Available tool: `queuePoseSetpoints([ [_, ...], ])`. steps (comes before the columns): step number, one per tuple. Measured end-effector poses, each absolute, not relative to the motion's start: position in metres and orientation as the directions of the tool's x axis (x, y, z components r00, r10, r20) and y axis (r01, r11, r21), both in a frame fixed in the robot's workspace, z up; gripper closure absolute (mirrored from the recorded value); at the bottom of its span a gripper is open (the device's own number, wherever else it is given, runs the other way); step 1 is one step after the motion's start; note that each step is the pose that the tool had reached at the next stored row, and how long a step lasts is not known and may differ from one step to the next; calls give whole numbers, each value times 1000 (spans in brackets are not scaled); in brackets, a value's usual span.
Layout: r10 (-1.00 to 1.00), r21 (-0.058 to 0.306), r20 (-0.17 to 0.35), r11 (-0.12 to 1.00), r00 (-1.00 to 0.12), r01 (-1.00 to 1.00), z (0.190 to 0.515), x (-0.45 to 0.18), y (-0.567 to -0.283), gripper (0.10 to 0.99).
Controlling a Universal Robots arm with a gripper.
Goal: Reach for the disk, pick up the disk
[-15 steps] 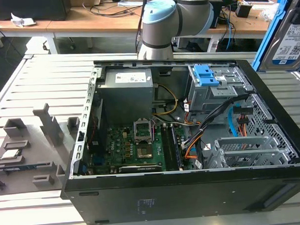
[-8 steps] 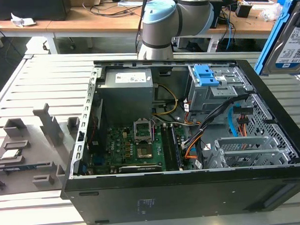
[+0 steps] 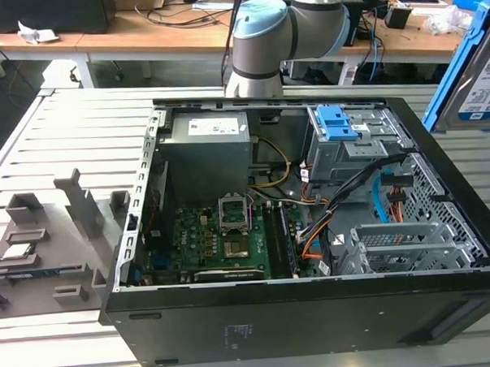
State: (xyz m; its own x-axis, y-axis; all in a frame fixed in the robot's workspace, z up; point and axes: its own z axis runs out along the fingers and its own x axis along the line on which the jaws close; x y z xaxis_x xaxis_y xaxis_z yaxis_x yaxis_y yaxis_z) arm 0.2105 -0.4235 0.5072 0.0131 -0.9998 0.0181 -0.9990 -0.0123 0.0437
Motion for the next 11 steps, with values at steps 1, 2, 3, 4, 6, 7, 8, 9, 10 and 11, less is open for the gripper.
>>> queuePoseSetpoints([
  [1, -1000, 44, 18, -12, 13, -999, 507, 210, -427, 722],
  [2, -1000, 44, 18, -12, 13, -999, 507, 210, -431, 722],
  [3, -1000, 44, 18, -12, 13, -999, 507, 210, -433, 722],
  [4, -1000, 44, 18, -12, 13, -999, 507, 210, -435, 722],
  [6, -1000, 44, 18, -12, 13, -999, 507, 210, -440, 722],
  [7, -1000, 44, 18, -12, 13, -999, 507, 210, -442, 722],
  [8, -1000, 44, 18, -12, 13, -999, 507, 210, -444, 722],
  [9, -1000, 44, 18, -12, 13, -999, 507, 210, -446, 722],
  [10, -1000, 44, 18, -12, 13, -999, 507, 210, -449, 722],
  [11, -1000, 44, 18, -12, 13, -999, 507, 210, -453, 722],
])
